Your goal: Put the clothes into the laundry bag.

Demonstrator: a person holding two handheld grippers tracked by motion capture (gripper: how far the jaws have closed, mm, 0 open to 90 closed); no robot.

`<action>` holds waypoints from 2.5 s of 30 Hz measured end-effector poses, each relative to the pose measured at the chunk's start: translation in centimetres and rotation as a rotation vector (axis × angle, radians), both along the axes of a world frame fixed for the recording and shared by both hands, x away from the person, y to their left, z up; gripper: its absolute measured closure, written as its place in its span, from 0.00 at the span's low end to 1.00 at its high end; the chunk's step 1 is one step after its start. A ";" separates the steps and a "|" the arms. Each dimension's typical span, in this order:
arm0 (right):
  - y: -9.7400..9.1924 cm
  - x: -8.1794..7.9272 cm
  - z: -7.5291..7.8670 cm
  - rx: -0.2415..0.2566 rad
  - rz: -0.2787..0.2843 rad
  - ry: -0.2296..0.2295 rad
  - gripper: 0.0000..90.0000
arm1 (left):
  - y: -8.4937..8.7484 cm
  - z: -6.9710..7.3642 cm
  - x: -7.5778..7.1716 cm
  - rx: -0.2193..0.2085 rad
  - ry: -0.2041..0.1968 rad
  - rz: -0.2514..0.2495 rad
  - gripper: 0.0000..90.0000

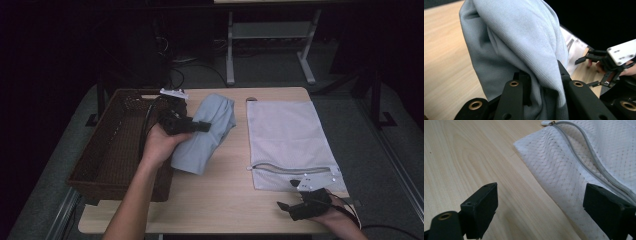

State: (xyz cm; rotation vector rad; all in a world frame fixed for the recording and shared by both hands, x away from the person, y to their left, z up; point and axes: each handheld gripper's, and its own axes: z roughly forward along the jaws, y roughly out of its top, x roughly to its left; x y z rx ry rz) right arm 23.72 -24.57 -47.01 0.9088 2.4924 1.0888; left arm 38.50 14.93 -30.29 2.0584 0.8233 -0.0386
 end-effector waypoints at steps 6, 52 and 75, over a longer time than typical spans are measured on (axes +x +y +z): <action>0.0 0.0 0.0 -0.002 0.001 -0.002 0.13 | -1.2 -2.5 0.8 0.017 0.045 0.001 0.82; 0.0 0.0 -0.1 -0.005 0.007 0.001 0.13 | -4.5 -13.4 3.4 0.291 0.115 0.043 0.70; -0.1 -0.1 0.0 -0.001 0.004 0.003 0.13 | -4.7 -6.6 -0.7 0.225 -0.075 0.092 0.16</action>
